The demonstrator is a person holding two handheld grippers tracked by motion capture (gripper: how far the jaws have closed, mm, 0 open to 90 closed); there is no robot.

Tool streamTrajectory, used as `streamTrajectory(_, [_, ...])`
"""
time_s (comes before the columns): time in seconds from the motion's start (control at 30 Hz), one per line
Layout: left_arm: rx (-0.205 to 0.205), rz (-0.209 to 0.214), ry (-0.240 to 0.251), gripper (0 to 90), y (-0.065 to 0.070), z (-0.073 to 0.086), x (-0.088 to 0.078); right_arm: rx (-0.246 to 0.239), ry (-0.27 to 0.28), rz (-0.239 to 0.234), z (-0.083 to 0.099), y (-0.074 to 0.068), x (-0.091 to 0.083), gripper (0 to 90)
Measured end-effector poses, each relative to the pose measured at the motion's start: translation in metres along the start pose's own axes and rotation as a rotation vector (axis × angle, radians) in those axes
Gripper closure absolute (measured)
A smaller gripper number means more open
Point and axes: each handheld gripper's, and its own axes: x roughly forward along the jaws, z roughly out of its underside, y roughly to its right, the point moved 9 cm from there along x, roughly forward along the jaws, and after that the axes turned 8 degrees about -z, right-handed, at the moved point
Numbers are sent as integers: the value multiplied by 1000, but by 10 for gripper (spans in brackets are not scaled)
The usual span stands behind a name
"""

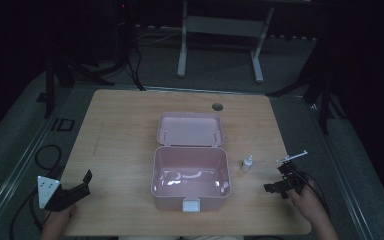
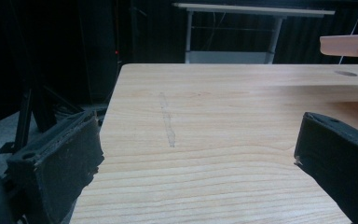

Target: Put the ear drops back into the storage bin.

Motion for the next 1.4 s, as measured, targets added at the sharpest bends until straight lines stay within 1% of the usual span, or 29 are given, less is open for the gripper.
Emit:
streamTrajectory(0.03, [0, 0, 0, 10, 0, 0, 0, -4, -11, 4, 1, 0, -1, 115])
streamTrajectory(0.1, [-1, 0, 0, 10, 0, 0, 0, 4, -19, 8, 1, 1, -3, 115])
streamTrajectory(0.2, [0, 0, 0, 9, 0, 0, 0, 7, -52, 1, 3, 0, -3, 115])
streamTrajectory(0.3, [-1, 0, 0, 9, 0, 0, 0, -16, -110, -10, 9, -4, -1, 118])
streamTrajectory(0.4, [-1, 0, -1, 9, 0, 0, 0, -54, -186, -17, 15, -8, 1, 118])
streamTrajectory(0.43, [-2, 0, 0, 9, 0, 0, 0, -61, -205, -21, 17, -9, 1, 119])
streamTrajectory(0.53, [-1, 0, 0, 9, 0, 0, 0, -86, -286, -33, 25, -13, 0, 128])
streamTrajectory(0.57, [-2, 1, -1, 9, 0, 0, 0, -91, -306, -42, 27, -14, 0, 128])
streamTrajectory(0.63, [-1, 1, 0, 9, 0, 0, 0, -100, -349, -41, 31, -14, -1, 128])
streamTrajectory(0.73, [-1, 1, 0, 9, 0, 0, 0, -97, -391, -50, 36, -16, -2, 128])
streamTrajectory(0.87, [-1, 1, -1, 9, 0, 0, 0, -94, -399, -66, 35, -17, -3, 128])
streamTrajectory(1.03, [-1, 1, -1, 9, 0, 0, 0, -89, -386, -66, 29, -16, -4, 122])
streamTrajectory(1.07, [-1, 0, -1, 9, 0, 0, 0, -89, -391, -65, 28, -16, -5, 115])
streamTrajectory(1.13, [-2, 1, -1, 9, 0, 0, 0, -96, -391, -47, 25, -14, -5, 114])
streamTrajectory(1.17, [-2, 1, -2, 10, 0, 0, 0, -109, -393, -46, 24, -13, -5, 113])
streamTrajectory(1.23, [-3, 1, -2, 9, 0, 0, 0, -136, -396, -26, 22, -13, -5, 113])
streamTrajectory(1.3, [-2, 1, -2, 10, 0, 0, 0, -144, -406, -27, 20, -14, -5, 113])
streamTrajectory(1.37, [-2, 2, -2, 9, 0, 0, 0, -161, -403, -29, 17, -15, -4, 114])
streamTrajectory(1.4, [-2, 2, -2, 9, 0, 0, 0, -156, -402, -31, 16, -15, -3, 114])
